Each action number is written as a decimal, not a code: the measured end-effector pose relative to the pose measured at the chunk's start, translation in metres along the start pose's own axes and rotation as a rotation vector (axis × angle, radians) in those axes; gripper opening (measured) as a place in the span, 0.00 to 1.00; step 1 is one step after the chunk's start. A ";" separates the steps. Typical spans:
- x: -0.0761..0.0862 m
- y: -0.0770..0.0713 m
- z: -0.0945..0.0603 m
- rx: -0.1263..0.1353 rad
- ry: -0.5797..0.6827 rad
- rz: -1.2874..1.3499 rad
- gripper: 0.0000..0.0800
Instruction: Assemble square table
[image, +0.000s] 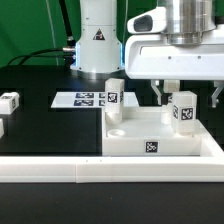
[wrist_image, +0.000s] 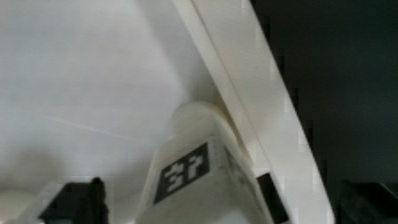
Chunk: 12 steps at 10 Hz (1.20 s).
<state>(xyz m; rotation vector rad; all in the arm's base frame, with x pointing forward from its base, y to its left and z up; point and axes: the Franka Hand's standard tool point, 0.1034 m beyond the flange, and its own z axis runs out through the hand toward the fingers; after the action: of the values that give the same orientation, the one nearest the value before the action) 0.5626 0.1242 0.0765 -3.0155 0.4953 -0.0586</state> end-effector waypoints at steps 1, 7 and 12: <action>0.000 0.000 0.000 -0.001 0.000 -0.071 0.81; 0.004 0.007 -0.001 -0.005 0.003 -0.415 0.67; 0.004 0.007 -0.001 -0.004 0.003 -0.389 0.36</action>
Offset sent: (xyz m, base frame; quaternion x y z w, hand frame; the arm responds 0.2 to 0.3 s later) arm 0.0042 -0.0001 0.0015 -0.0074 -0.0034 -0.2146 0.9767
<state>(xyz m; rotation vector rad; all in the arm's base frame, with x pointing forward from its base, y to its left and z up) 0.5644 0.1163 0.0765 -3.0675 -0.0964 -0.0866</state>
